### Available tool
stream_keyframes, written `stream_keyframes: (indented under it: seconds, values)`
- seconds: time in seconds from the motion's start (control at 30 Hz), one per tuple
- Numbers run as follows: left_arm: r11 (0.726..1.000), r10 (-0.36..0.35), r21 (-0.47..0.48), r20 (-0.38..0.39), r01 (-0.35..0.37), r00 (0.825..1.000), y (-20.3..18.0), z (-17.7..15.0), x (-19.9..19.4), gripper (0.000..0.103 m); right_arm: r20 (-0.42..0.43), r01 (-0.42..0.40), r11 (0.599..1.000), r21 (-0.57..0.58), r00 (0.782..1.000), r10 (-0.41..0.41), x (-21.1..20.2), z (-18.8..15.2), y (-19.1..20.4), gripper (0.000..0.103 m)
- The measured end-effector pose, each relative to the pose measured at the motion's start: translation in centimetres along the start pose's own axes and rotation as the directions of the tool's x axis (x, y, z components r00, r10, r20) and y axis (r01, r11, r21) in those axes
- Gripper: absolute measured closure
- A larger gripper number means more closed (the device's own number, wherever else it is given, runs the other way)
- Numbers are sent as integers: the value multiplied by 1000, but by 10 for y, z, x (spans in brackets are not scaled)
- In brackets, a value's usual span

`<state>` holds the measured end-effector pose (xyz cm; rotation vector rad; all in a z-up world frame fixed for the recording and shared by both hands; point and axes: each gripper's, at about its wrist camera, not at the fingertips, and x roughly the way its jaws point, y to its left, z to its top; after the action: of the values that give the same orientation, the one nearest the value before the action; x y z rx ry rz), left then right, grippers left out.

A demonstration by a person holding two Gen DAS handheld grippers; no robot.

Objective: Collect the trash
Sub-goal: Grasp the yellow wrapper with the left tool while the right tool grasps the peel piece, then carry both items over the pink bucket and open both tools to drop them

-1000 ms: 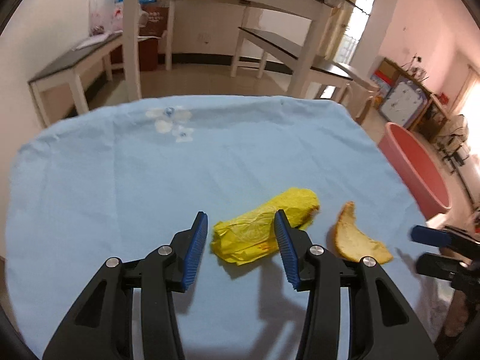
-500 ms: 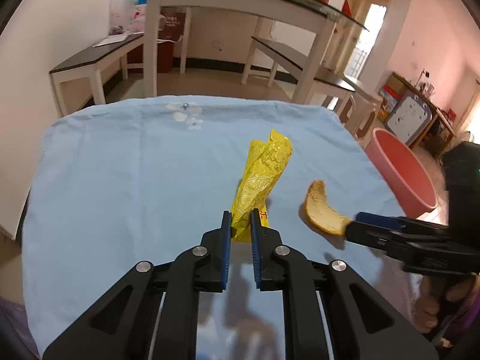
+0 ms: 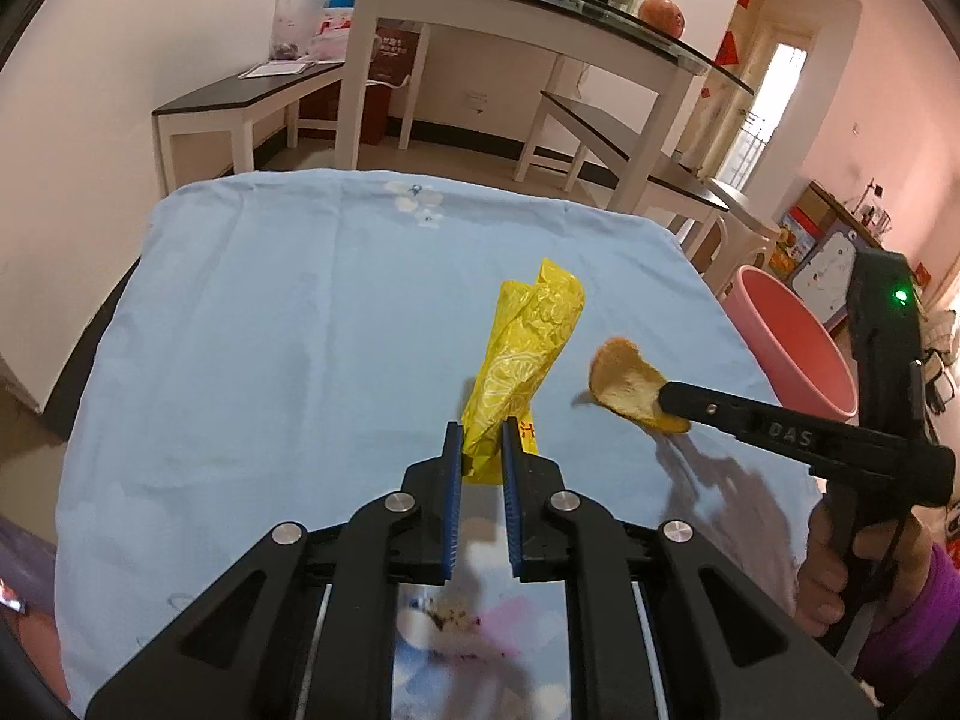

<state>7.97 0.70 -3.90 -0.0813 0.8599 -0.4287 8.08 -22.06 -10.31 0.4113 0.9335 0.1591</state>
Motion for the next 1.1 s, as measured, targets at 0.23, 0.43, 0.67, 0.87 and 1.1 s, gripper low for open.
stream_keyframes:
  seconds: [0.23, 0.43, 0.67, 0.87, 1.1]
  values:
    - [999, 0, -42, 31, 1, 1000, -6, -5, -12, 91, 44, 10, 999, -43, 999, -8, -32, -16, 1, 98]
    - [999, 9, -47, 46, -7, 999, -24, -7, -17, 91, 89, 15, 999, -46, 996, -10, -60, -29, -6, 98]
    - [1000, 5, -12, 62, -4, 998, -62, -6, -15, 91, 141, 29, 999, -21, 990, -26, -88, -35, -28, 98]
    - [999, -12, 40, 68, 9, 998, -105, 0, -6, 91, 212, 60, 998, 33, 975, -66, -117, -34, -60, 98]
    - [992, -63, 117, 68, 54, 996, -162, 12, 10, 91, 278, 120, 986, 120, 949, -149, -148, -28, -110, 98]
